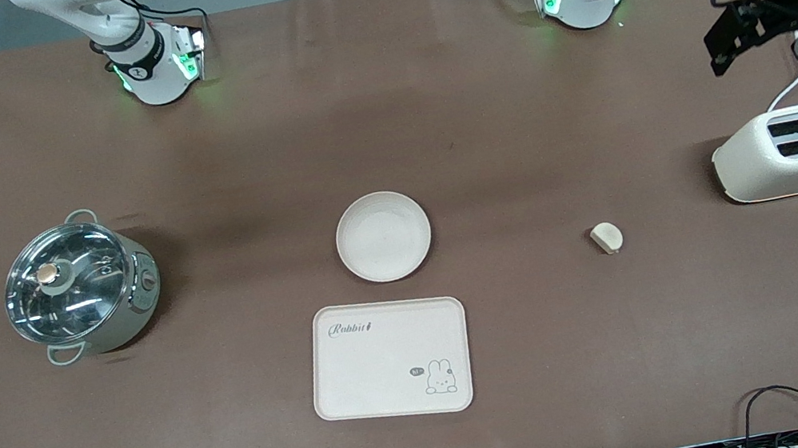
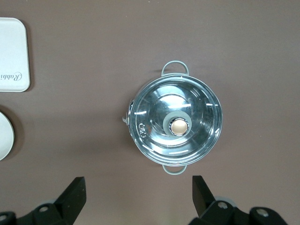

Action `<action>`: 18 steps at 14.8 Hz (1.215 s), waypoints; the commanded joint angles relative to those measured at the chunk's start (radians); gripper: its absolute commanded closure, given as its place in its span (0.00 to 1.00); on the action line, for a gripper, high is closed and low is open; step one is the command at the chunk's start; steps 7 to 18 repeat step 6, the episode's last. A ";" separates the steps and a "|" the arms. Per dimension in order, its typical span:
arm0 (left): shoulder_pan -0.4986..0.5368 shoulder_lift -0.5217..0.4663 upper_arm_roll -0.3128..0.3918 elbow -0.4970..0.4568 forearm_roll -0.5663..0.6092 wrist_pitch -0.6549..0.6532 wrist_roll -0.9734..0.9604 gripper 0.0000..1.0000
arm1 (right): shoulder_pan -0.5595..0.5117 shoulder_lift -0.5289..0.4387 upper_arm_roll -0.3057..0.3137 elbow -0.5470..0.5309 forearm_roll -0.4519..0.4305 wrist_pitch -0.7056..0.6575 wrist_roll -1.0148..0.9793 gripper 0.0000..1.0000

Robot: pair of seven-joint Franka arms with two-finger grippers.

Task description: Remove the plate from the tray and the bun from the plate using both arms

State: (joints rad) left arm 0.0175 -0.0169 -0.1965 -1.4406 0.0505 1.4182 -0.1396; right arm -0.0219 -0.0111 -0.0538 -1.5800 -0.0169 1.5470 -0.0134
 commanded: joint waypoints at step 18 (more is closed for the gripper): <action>-0.002 -0.087 0.077 -0.104 -0.078 -0.008 0.141 0.00 | -0.010 0.002 0.003 0.003 0.000 0.001 -0.010 0.00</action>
